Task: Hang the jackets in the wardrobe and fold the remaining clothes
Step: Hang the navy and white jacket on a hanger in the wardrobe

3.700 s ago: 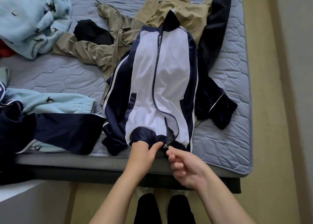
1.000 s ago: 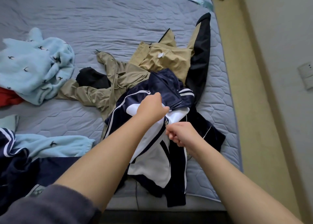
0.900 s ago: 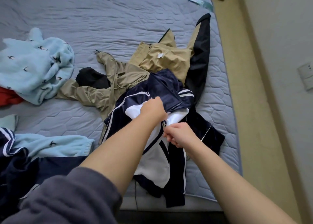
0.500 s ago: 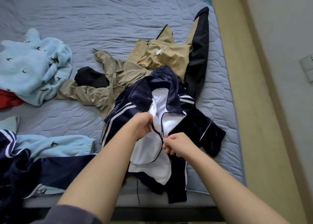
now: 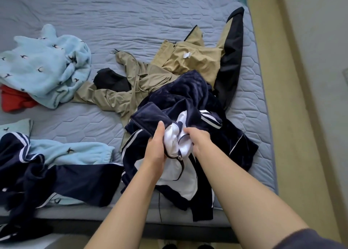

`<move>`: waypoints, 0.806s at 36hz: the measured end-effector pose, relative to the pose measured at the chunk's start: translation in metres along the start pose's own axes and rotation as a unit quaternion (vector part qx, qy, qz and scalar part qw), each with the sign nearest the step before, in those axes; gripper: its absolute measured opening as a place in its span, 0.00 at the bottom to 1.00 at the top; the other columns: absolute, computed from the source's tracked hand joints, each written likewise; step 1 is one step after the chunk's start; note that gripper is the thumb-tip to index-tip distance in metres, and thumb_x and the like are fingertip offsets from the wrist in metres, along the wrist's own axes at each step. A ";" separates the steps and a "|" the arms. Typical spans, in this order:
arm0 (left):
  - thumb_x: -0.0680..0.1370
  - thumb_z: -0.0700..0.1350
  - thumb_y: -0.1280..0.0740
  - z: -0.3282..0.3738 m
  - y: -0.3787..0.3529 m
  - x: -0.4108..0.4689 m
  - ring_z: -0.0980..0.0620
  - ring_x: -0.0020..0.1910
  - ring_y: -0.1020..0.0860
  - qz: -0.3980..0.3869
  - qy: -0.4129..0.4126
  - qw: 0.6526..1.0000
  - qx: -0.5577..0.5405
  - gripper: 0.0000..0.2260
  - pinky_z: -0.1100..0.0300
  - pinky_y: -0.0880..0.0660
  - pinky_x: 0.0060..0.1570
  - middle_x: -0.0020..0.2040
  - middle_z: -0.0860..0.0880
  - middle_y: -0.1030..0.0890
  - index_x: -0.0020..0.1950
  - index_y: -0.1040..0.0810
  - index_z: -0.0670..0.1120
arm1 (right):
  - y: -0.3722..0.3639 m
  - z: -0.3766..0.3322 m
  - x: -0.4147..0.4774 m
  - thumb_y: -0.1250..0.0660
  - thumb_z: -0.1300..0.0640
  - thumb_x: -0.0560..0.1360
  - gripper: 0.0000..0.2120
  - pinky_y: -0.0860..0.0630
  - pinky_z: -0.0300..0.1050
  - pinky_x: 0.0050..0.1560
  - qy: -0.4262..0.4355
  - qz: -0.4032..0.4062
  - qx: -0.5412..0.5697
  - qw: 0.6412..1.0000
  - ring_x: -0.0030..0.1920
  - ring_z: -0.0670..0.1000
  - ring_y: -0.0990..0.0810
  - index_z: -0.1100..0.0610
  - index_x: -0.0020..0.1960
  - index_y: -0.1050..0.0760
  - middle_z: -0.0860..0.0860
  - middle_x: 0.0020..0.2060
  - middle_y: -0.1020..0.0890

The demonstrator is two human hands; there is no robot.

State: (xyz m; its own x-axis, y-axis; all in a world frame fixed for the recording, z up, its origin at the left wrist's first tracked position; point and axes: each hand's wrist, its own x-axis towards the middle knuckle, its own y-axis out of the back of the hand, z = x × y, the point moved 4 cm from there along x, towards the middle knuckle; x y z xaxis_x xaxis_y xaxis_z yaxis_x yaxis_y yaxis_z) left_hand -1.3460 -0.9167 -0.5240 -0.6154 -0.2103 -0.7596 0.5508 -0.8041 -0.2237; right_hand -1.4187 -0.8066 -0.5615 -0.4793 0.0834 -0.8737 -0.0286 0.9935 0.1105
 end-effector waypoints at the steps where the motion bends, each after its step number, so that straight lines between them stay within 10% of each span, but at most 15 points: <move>1: 0.72 0.67 0.38 0.000 0.004 -0.004 0.46 0.57 0.20 0.015 -0.016 1.000 -0.002 0.33 0.50 0.29 0.64 0.57 0.43 0.18 0.64 0.24 0.42 | 0.004 0.000 -0.003 0.29 0.60 0.69 0.17 0.22 0.51 0.57 0.044 0.033 -0.006 0.998 0.50 0.56 0.18 0.61 0.57 0.24 0.56 0.50 0.18; 5: 0.79 0.63 0.45 0.005 0.035 -0.025 0.46 0.62 0.24 0.179 -0.053 0.980 0.062 0.27 0.49 0.30 0.66 0.61 0.45 0.21 0.66 0.25 0.44 | 0.018 -0.014 -0.034 0.31 0.53 0.72 0.05 0.25 0.44 0.44 0.232 0.105 -0.060 0.965 0.42 0.51 0.20 0.52 0.40 0.25 0.46 0.37 0.19; 9: 0.80 0.57 0.43 0.026 0.057 -0.072 0.45 0.59 0.24 0.284 -0.066 0.955 0.050 0.23 0.47 0.29 0.64 0.60 0.45 0.22 0.63 0.26 0.40 | 0.023 -0.025 -0.084 0.33 0.55 0.77 0.05 0.21 0.50 0.51 0.229 -0.001 0.071 0.971 0.49 0.53 0.18 0.56 0.51 0.24 0.53 0.48 0.17; 16: 0.82 0.43 0.42 0.088 0.051 -0.185 0.47 0.45 0.20 0.122 -0.107 0.924 -0.346 0.11 0.57 0.19 0.39 0.49 0.41 0.19 0.55 0.24 0.38 | 0.030 -0.056 -0.218 0.44 0.58 0.82 0.12 0.21 0.45 0.43 0.143 -0.197 0.323 0.915 0.47 0.52 0.18 0.64 0.59 0.28 0.58 0.49 0.19; 29: 0.81 0.50 0.43 0.087 0.052 -0.432 0.47 0.43 0.19 0.118 -0.284 0.799 -0.517 0.16 0.51 0.27 0.57 0.42 0.43 0.17 0.49 0.21 0.41 | 0.017 -0.046 -0.438 0.47 0.53 0.82 0.15 0.35 0.52 0.69 0.042 -0.469 0.192 0.861 0.55 0.55 0.25 0.62 0.52 0.26 0.57 0.48 0.22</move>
State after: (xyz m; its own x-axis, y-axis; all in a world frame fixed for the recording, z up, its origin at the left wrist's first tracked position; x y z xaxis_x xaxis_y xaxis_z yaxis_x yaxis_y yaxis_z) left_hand -1.1004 -0.9155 -0.1545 -0.4195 -0.7432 -0.5213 0.6799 0.1233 -0.7229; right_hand -1.2494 -0.8294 -0.1550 -0.4650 -0.7596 -0.4547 -0.1528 0.5748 -0.8039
